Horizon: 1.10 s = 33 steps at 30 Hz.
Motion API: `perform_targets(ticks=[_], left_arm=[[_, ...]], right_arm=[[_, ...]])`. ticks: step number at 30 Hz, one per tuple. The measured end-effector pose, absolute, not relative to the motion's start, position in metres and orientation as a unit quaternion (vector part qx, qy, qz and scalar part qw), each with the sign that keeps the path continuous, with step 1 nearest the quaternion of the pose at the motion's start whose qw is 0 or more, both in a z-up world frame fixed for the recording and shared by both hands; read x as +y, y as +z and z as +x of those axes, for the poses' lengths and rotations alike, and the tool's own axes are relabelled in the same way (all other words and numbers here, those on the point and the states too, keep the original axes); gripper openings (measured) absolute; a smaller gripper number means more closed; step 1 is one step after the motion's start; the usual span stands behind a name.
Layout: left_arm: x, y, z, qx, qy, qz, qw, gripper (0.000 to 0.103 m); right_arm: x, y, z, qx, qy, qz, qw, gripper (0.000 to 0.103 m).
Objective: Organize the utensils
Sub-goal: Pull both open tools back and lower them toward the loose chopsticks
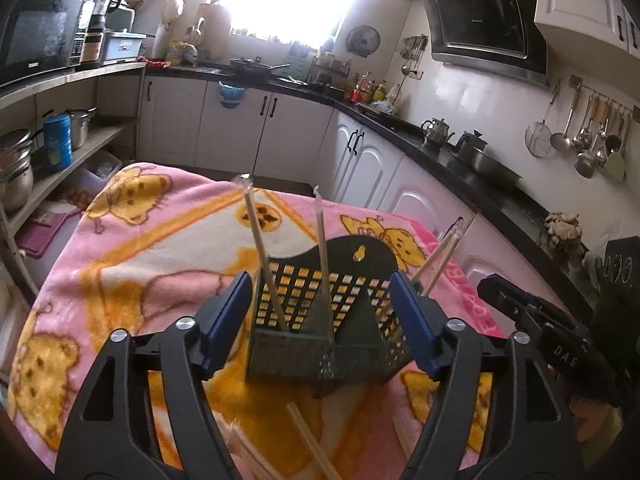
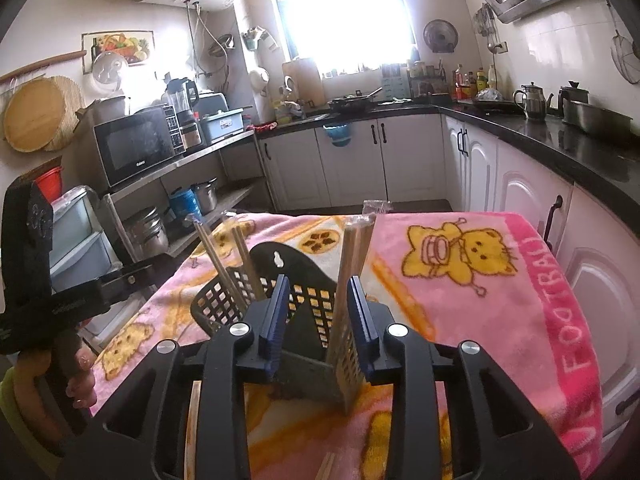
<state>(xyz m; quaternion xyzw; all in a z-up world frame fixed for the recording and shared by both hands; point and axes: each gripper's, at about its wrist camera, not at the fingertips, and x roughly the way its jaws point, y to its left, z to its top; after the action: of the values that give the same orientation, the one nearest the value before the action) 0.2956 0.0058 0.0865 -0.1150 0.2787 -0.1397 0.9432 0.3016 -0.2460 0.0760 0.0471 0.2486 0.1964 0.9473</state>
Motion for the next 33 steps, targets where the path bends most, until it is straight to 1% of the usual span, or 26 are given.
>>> perform_targets(ticks=[4, 11, 18, 33], left_arm=[[0.011, 0.082, 0.284, 0.284, -0.136, -0.12, 0.941, 0.072], [0.025, 0.072, 0.268, 0.292, -0.125, -0.139, 0.938, 0.078], [0.036, 0.062, 0.254, 0.303, -0.116, -0.141, 0.935, 0.08], [0.072, 0.036, 0.236, 0.328, -0.081, -0.15, 0.929, 0.08]], right_arm=[[-0.243, 0.073, 0.291, 0.253, 0.199, 0.04, 0.946, 0.035], [-0.24, 0.066, 0.273, 0.266, 0.203, 0.03, 0.942, 0.041], [-0.23, 0.057, 0.258, 0.277, 0.213, 0.016, 0.937, 0.044], [-0.2, 0.039, 0.247, 0.304, 0.233, 0.001, 0.924, 0.044]])
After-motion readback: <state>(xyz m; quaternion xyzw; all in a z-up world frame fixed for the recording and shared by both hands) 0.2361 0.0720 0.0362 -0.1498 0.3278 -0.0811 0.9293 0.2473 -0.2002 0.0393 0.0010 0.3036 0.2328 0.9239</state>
